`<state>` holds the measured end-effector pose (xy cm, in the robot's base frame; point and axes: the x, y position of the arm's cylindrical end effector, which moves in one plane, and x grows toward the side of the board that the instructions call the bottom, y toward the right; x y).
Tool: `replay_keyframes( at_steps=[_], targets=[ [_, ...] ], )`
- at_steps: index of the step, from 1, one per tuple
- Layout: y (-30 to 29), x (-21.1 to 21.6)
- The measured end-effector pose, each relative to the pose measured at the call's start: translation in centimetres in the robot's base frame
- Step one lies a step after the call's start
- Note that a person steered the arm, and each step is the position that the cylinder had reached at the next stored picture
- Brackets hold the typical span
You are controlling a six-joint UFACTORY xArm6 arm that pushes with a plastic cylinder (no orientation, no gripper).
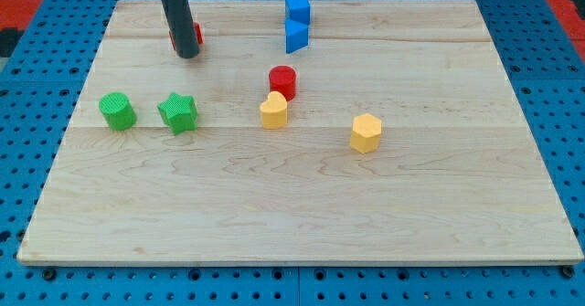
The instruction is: Move your arm away from red star
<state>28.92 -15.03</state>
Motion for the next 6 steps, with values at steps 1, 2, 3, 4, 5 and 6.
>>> replay_keyframes(
  at_steps=[1, 2, 3, 4, 5, 6],
  targets=[
    [-1.2, -2.0],
    [-1.5, -1.9],
    [4.3, 0.5],
    [5.2, -3.1],
    [4.2, -4.9],
    [4.6, -4.3]
  ],
)
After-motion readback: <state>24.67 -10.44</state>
